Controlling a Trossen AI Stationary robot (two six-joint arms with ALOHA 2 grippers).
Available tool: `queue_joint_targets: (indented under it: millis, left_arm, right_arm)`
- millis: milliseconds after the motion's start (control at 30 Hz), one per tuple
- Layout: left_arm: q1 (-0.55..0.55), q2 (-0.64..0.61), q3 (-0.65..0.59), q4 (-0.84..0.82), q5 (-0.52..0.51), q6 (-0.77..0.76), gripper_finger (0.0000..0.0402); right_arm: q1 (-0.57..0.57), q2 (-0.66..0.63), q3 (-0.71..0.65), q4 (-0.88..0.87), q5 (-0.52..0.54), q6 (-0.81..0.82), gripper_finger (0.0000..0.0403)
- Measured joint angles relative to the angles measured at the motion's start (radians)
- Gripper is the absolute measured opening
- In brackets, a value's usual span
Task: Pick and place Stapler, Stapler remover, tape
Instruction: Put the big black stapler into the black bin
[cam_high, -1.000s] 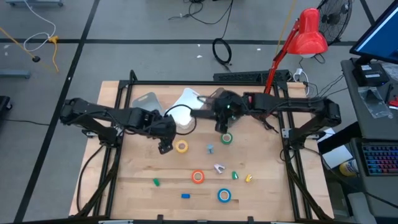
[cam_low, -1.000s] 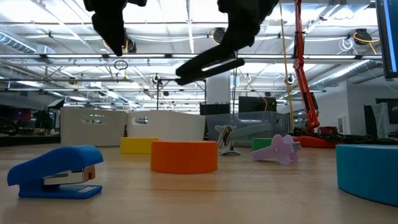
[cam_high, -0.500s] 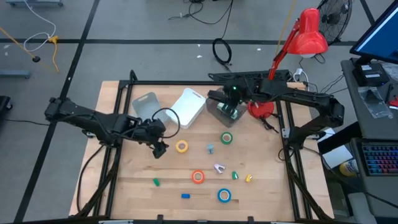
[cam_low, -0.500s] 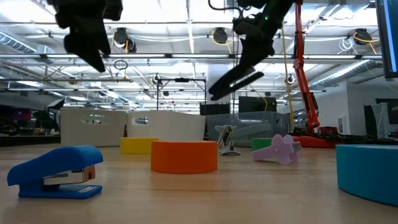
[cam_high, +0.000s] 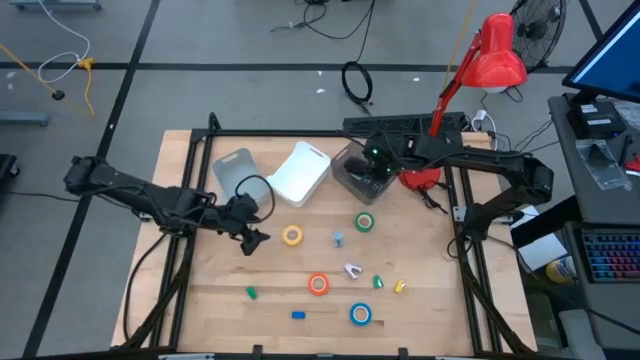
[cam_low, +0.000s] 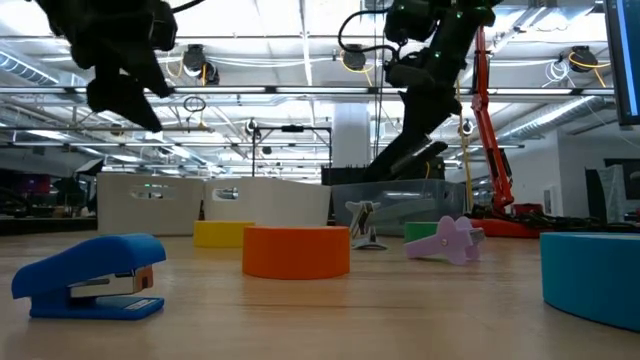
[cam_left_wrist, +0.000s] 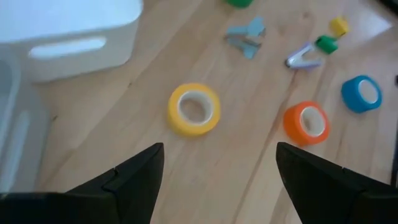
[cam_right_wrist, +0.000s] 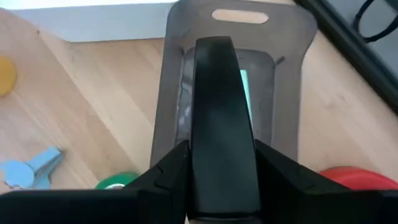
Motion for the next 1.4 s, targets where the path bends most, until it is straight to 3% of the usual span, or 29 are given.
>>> queue_joint_targets:
  millis: [400, 1400]
  left_arm:
    - [0.0, -0.007, -0.01, 0.044, -0.012, 0.001, 0.0307]
    - [0.0, -0.006, -0.01, 0.05, -0.018, 0.043, 0.0301]
  right_arm:
    - [-0.002, 0.043, -0.027, 0.129, 0.0, 0.028, 0.0131]
    - [0.015, 0.153, -0.033, 0.187, 0.033, 0.106, 0.0132]
